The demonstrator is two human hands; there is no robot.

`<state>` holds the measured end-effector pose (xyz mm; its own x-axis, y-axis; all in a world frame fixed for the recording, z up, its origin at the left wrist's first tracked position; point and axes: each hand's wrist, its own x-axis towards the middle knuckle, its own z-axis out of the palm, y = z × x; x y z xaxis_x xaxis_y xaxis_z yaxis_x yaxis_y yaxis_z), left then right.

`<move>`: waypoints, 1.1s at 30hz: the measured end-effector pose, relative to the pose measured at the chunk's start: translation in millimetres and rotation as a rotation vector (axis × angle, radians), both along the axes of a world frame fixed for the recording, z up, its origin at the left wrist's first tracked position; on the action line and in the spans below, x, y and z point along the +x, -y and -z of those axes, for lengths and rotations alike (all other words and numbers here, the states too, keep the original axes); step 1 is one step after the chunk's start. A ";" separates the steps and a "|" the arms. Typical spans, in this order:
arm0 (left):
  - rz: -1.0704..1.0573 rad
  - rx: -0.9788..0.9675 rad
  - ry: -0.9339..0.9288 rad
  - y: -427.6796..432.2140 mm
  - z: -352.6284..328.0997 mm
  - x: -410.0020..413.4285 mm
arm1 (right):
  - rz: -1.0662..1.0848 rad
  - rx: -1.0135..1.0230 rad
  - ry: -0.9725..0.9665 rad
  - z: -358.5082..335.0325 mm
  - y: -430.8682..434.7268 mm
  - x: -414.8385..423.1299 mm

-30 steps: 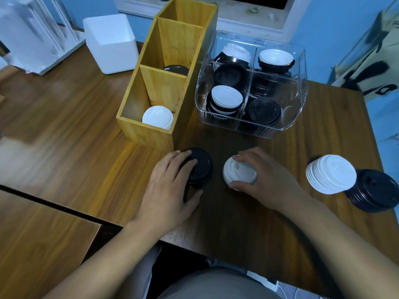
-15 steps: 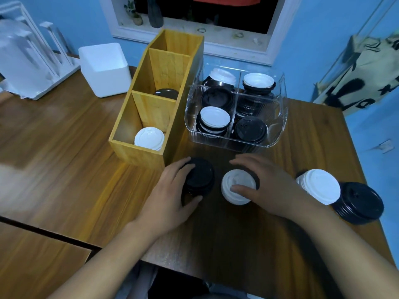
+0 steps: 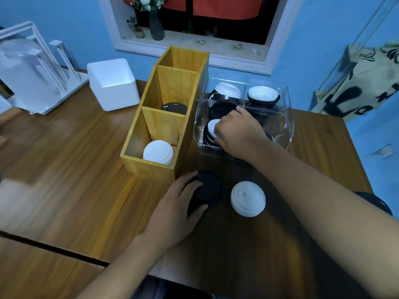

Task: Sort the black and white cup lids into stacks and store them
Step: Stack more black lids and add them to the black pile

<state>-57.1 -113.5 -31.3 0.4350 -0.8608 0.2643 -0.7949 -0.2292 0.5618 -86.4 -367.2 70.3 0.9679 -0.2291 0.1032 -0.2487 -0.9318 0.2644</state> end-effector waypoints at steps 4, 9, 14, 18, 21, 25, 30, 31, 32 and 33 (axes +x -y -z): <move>-0.010 0.028 0.014 -0.1 -0.7 -0.6 | 0.013 0.052 0.052 4.8 0.6 0.1; -0.004 0.103 0.077 0.5 -1.7 -1.7 | 0.078 0.178 0.140 -7.8 -5.6 -6.5; 0.006 0.090 0.030 0.0 -1.2 0.6 | 0.187 0.533 0.475 -22.9 -35.0 -50.6; 0.040 0.025 0.031 -0.2 0.1 2.6 | 0.419 1.044 0.777 -12.0 -70.1 -118.2; 0.090 0.012 0.105 0.3 5.0 3.0 | 0.654 1.441 0.974 13.6 -88.7 -164.9; 0.123 0.052 0.188 3.2 6.3 2.5 | 0.788 1.745 0.937 43.0 -101.4 -208.5; 0.140 0.050 0.248 6.4 7.7 0.9 | 0.888 1.590 0.801 67.1 -98.1 -231.7; 0.135 0.054 0.261 7.2 6.9 0.4 | 0.885 1.507 0.763 70.4 -96.9 -233.9; 0.133 0.060 0.270 7.7 6.0 -0.1 | 0.871 1.420 0.718 72.2 -96.7 -235.4; 0.133 0.067 0.273 8.1 5.2 -0.5 | 0.842 1.327 0.684 73.6 -96.9 -237.2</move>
<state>-57.6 -121.6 -36.5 0.2379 -0.9249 0.2966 -0.9398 -0.1421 0.3107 -323.6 -270.2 -3.2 0.4090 -0.8772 -0.2515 -0.4784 0.0286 -0.8777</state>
